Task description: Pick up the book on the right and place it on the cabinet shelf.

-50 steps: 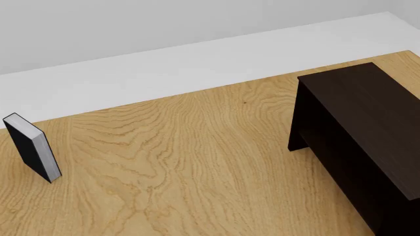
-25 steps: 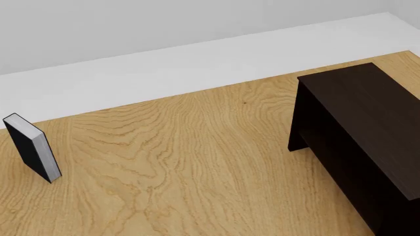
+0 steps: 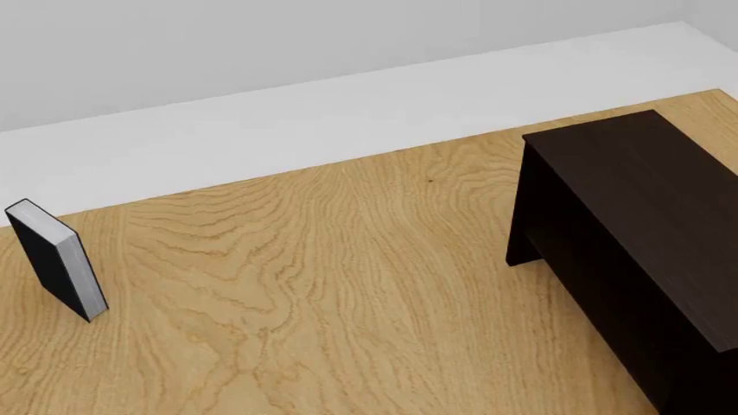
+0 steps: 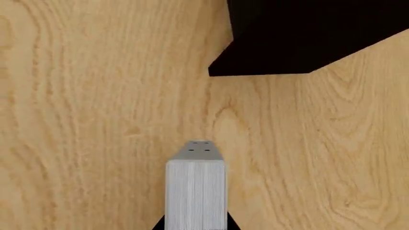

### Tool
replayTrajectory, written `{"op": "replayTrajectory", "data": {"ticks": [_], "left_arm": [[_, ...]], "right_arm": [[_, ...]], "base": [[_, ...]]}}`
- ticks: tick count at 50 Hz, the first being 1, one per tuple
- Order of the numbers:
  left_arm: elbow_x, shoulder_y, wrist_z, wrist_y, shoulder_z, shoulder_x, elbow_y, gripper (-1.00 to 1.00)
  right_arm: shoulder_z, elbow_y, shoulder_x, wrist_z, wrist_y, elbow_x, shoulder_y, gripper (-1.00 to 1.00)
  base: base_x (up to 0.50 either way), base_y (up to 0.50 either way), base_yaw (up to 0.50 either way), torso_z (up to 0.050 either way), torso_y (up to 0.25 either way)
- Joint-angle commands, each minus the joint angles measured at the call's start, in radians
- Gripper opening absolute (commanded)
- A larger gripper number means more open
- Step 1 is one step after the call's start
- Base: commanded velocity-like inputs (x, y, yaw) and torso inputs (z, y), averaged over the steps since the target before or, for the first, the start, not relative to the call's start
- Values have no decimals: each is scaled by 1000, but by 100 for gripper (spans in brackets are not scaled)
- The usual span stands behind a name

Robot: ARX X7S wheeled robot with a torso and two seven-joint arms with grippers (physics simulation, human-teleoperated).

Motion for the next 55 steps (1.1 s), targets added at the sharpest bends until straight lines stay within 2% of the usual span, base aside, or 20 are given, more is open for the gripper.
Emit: {"op": "replayTrajectory", "data": {"ticks": [1,10,20,22,34,55], "left_arm": [[2,1,-1,3,5,-1,-2,100],[8,1,-1,5,11,-3,-4,100],[6,3,-1,9,10,-3,-5,100],[5,3,1,11,10,-3,-7,100],[-7,7,-2,12,6,-4,-5,100],[-16,7,-2,15,11,-6,-7,100]], "right_arm": [[-76,-78,-56,138,70,-7,214,-100],[-177,-132,-106,228,98,23,349,-100],[-295,-177,-171,255,104,-34,462,-100],[-292,-199,-185,205,80,-78,473,-100],[-394,-192,-272,122,64,-242,571,-100],[-686,-144,-373,-18,-57,-622,692,-100]], "base": [[0,0,0,0,0],[0,0,0,0,0],[0,0,0,0,0],[0,0,0,0,0],[0,0,0,0,1],[0,0,0,0,1]]}}
